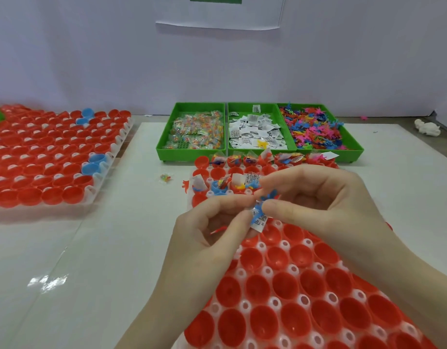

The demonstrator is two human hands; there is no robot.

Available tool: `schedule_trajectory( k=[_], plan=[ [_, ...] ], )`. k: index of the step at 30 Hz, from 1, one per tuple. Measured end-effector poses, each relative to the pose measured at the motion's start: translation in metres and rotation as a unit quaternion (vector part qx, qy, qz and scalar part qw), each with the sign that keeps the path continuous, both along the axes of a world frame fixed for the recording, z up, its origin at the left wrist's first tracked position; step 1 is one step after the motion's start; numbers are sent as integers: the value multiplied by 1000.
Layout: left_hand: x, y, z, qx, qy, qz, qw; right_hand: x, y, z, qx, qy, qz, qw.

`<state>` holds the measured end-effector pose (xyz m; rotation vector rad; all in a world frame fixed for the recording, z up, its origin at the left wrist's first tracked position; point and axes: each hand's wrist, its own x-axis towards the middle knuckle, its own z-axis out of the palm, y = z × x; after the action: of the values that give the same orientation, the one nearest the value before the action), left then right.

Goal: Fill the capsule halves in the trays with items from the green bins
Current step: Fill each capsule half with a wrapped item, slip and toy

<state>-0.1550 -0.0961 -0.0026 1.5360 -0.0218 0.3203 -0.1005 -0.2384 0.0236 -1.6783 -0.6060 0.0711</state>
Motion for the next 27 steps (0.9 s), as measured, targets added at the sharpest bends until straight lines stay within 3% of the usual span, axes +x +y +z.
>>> schedule_trajectory(
  k=[7, 13, 18, 22, 25, 27],
  plan=[
    [-1, 3, -6, -1, -6, -27, 1000, 1, 2, -5, -43, 18, -9, 999],
    [3, 12, -13, 72, 22, -2, 997, 1, 9, -12, -141, 10, 21, 990],
    [3, 14, -24, 133, 52, 37, 989, 0, 8, -24, -218, -32, 11, 975],
    [4, 26, -23, 155, 12, 105, 982, 0, 2, -32, -291, -46, 20, 955],
    [7, 40, -23, 117, -14, 169, 979, -2, 1, -33, -333, -55, 38, 940],
    [12, 49, -24, 102, -9, 186, 977, -2, 3, -35, -377, -110, 43, 919]
  ],
)
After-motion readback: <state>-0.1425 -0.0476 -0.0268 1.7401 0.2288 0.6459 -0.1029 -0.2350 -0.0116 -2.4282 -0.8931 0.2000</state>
